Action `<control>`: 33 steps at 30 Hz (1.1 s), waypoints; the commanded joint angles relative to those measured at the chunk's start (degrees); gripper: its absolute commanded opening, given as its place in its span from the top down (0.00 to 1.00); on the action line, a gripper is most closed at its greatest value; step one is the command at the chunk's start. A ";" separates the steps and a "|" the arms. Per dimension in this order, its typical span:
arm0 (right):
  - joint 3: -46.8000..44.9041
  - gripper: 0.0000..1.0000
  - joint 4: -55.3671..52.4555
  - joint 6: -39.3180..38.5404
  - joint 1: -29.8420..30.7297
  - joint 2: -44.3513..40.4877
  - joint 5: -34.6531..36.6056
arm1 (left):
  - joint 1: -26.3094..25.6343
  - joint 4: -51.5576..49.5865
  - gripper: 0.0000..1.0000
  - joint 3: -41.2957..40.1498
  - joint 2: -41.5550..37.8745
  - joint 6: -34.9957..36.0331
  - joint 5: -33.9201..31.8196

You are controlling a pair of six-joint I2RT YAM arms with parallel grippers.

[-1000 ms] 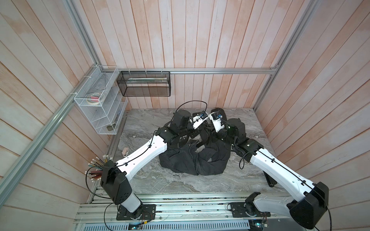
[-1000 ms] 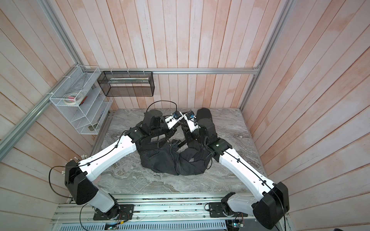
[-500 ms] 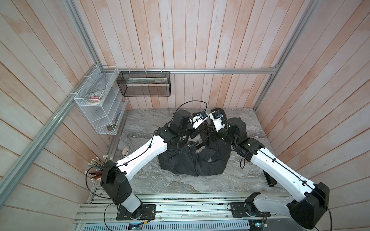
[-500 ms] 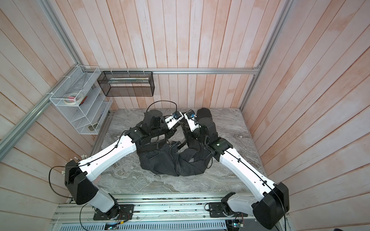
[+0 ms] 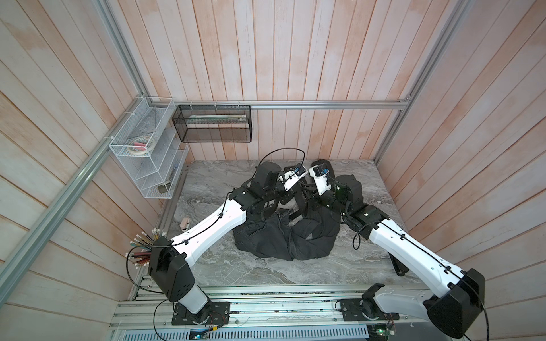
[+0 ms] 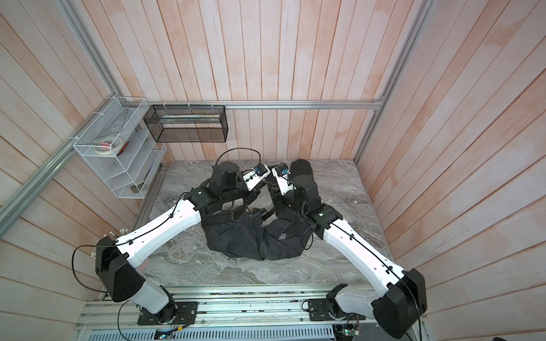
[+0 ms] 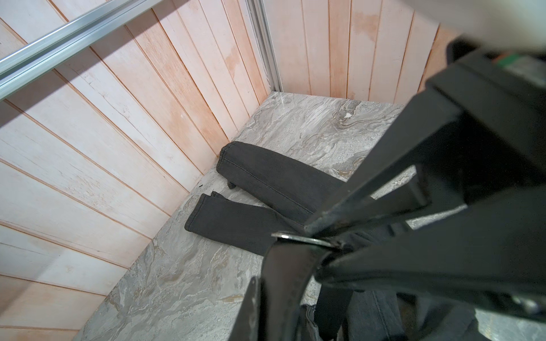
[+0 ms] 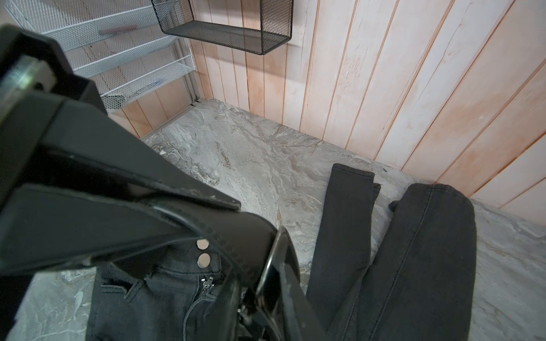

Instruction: Remove the belt from the trousers

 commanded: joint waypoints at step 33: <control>3.06 0.71 -4.76 0.94 0.74 0.56 -0.92 | -0.07 1.75 1.00 0.95 0.32 -1.91 2.39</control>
